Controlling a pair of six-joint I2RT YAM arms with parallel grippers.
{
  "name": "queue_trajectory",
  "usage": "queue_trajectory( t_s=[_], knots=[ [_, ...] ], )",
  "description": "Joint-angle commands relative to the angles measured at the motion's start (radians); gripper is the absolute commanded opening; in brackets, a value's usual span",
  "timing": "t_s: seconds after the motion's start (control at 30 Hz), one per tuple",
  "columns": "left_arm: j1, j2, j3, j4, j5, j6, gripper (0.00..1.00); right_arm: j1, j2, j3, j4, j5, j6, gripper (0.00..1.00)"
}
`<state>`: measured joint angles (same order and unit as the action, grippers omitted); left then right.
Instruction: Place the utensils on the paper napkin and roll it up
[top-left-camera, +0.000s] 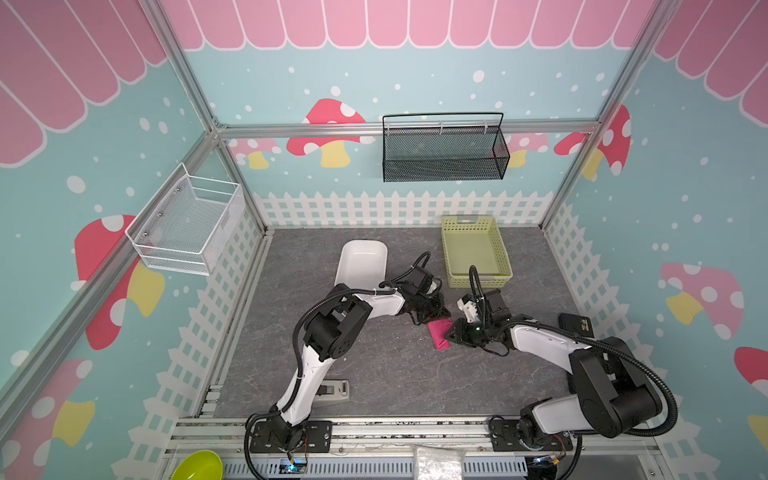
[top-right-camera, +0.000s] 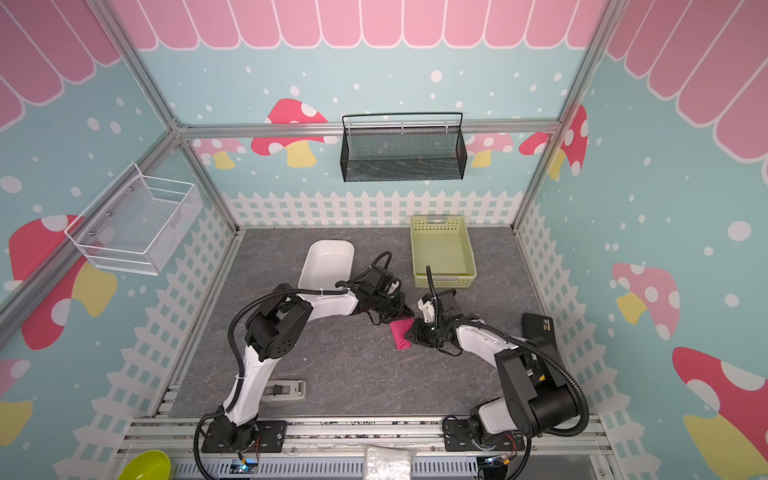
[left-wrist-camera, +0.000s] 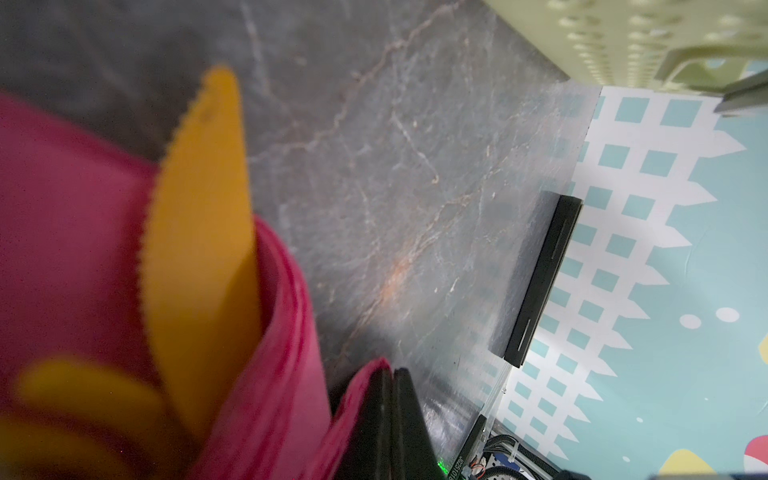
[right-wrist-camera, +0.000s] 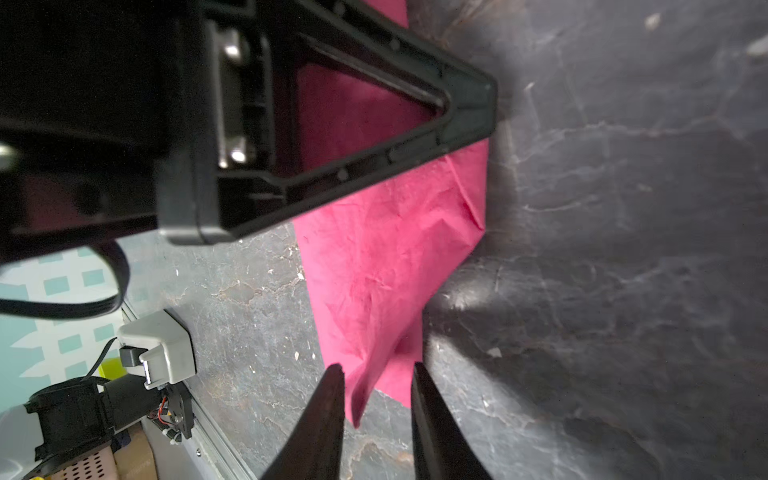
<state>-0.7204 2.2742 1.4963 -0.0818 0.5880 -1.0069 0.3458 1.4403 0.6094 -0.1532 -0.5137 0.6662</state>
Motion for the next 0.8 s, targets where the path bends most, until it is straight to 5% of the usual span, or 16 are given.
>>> queue_trajectory(
  t_s=[0.0,0.77],
  knots=[
    [0.003,0.076,-0.044,-0.089,-0.066,0.002,0.02,-0.005,0.02,-0.003,0.026,-0.021,-0.013,0.27],
    [0.001,0.077,-0.044,-0.093,-0.073,0.0,0.02,-0.005,0.041,0.006,-0.007,0.011,-0.06,0.35]
  ],
)
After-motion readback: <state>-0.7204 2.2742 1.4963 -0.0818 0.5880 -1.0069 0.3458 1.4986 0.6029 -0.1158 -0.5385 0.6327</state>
